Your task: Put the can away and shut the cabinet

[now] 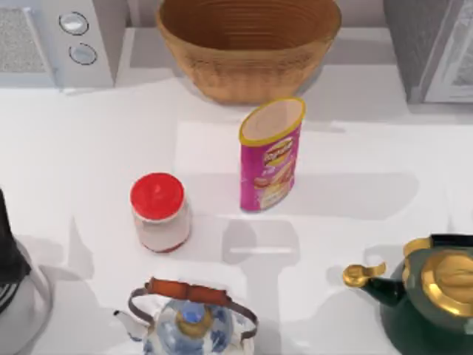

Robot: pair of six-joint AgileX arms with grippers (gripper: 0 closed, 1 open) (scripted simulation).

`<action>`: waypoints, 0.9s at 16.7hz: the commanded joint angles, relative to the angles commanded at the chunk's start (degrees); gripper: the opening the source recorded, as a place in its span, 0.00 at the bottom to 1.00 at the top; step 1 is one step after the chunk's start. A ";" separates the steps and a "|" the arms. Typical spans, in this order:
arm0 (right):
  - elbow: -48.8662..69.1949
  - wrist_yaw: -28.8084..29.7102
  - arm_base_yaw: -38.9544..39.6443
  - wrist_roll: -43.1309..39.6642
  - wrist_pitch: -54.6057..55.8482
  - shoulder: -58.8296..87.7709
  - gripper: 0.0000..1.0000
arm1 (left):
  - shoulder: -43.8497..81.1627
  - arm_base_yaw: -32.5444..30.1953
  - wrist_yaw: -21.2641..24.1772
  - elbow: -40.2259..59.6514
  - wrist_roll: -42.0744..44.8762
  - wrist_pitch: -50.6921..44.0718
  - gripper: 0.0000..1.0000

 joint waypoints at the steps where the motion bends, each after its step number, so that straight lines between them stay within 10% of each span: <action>1: 0.00 0.00 0.00 0.00 0.00 0.00 1.00 | 0.00 0.00 0.00 0.00 0.00 0.00 1.00; 15: 30.34 -6.37 -10.83 -5.15 -6.99 50.06 1.00 | 0.00 0.00 0.00 0.00 0.00 0.00 1.00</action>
